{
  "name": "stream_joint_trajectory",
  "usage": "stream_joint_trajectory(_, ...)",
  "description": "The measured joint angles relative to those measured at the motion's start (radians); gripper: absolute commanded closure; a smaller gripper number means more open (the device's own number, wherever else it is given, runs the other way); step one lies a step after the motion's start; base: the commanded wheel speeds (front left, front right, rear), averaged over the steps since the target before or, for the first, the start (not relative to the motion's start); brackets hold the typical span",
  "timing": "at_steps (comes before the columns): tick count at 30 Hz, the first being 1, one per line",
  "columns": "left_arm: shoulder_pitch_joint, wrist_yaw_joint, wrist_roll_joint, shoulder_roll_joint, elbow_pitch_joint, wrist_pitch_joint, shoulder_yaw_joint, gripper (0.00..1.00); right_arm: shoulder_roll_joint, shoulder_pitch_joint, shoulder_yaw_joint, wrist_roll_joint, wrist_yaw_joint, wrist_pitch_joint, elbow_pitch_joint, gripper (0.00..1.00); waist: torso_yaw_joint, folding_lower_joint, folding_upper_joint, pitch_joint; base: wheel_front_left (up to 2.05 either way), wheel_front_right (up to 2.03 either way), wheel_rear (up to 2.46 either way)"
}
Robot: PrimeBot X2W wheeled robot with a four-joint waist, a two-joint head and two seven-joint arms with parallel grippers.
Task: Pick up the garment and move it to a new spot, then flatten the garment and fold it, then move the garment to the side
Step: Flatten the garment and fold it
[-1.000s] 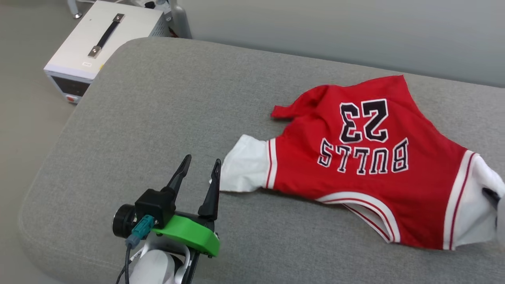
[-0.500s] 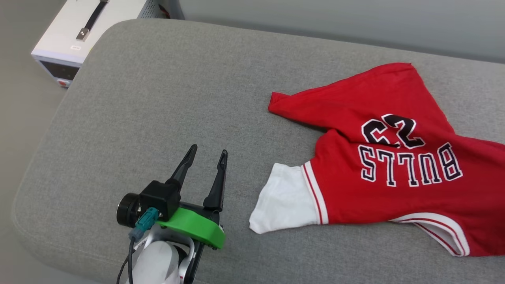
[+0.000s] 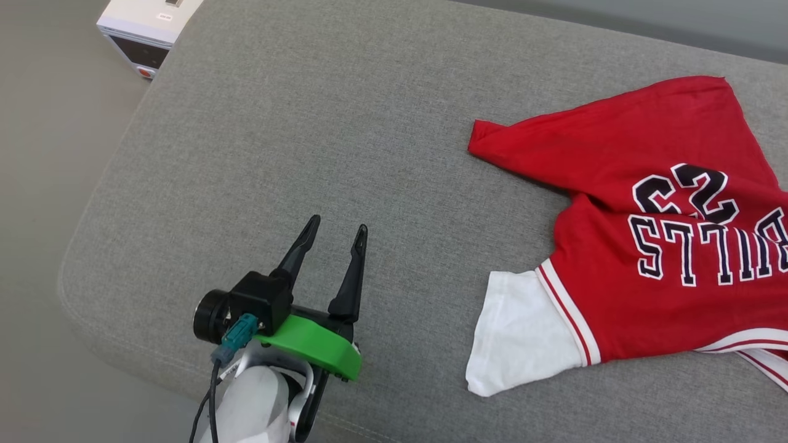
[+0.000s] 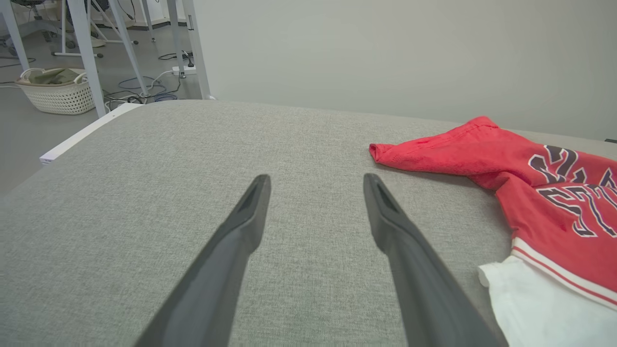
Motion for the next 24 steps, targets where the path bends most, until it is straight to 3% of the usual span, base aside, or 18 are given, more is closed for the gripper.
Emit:
stream_joint_trajectory(6,0.000,0.000,0.002,-0.001,0.012,0.000,-0.001,0.00,0.020,-0.057,0.025,-0.029,0.000,-0.138,0.074,0.00,-0.003,0.0000,0.0000,-0.017,0.00,0.00,0.00)
stream_joint_trajectory(9,0.001,-0.005,0.001,0.000,0.025,0.000,-0.004,0.00,0.057,-0.086,0.047,-0.014,0.000,-0.258,0.062,0.00,-0.021,0.0000,0.0000,-0.050,0.00,0.00,0.00)
stream_joint_trajectory(19,0.041,-0.012,-0.051,0.007,0.034,0.000,-0.008,0.00,0.177,-0.018,0.064,0.055,0.000,-0.577,-0.134,0.00,-0.094,0.0000,0.0000,-0.153,0.00,0.00,0.00)
stream_joint_trajectory(24,0.064,-0.013,-0.077,0.007,0.025,0.000,-0.008,0.00,0.281,0.102,0.023,0.059,0.000,-0.691,-0.284,0.00,-0.140,0.0000,0.0000,-0.190,0.00,0.00,0.00)
